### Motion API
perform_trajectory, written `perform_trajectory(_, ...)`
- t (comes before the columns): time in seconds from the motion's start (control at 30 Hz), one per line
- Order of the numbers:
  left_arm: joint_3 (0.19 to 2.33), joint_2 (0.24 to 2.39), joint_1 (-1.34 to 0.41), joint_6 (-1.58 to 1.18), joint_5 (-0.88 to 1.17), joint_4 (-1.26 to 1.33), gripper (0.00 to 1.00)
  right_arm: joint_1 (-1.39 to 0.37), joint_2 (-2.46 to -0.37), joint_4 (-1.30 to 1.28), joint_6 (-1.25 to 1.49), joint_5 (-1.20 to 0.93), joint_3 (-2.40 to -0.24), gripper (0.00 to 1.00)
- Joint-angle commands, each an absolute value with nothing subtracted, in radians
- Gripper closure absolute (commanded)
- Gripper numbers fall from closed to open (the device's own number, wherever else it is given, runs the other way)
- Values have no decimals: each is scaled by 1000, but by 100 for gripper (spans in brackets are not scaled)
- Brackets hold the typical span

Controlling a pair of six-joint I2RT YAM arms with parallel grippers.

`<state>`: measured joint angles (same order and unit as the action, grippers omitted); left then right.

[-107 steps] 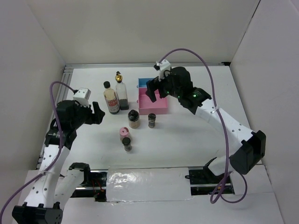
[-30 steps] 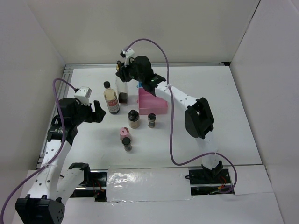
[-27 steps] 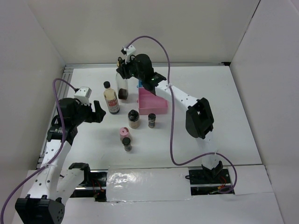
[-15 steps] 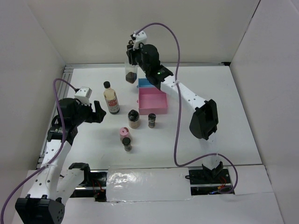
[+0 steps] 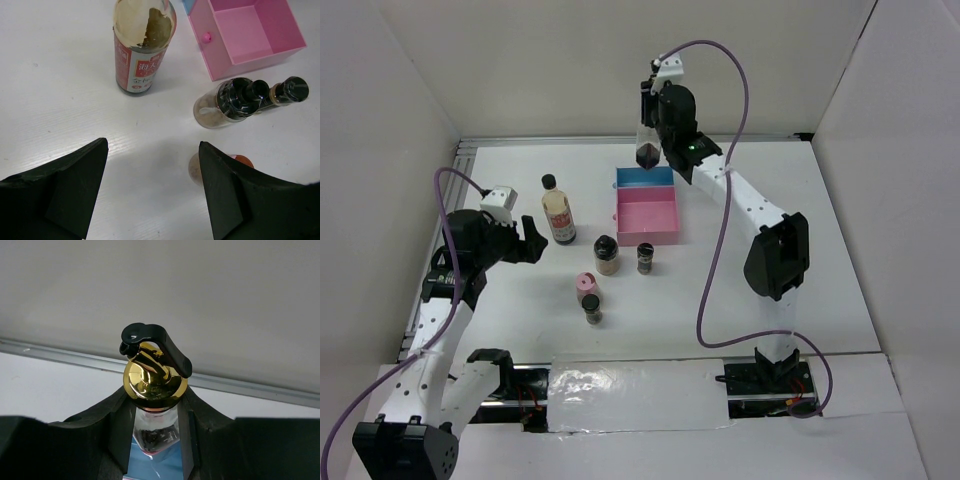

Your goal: Organize the condiment bottles

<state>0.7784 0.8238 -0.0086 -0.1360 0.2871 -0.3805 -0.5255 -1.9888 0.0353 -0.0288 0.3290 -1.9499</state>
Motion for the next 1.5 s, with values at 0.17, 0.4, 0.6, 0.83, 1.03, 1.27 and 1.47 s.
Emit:
perform_trajectory(0.17,772,834,-3,-158,313,-339,15,-544,-1859,112,175,615,-1901,100)
perform_trajectory(0.4,782,845,-3,-153,311,-342,15,-589,-1894,121,198,801,-1916,100)
perform_trajectory(0.6,778,844,-3,-156,305,-336,14,-592,-1925,65,221,847,-1933,100)
perform_trajectory(0.83,778,850,-5,-155,304,-336,14,-591,-1956,81,198,905,-1930,100)
perform_trajectory(1.03,781,854,-3,-152,307,-331,14,-589,-2023,68,195,933,-1989,100)
perform_trajectory(1.27,779,851,-3,-149,299,-330,14,-588,-2091,37,216,1005,-2037,100)
perform_trajectory(1.47,781,861,25,-153,305,-327,14,-597,-2174,-52,255,1123,-2123,100)
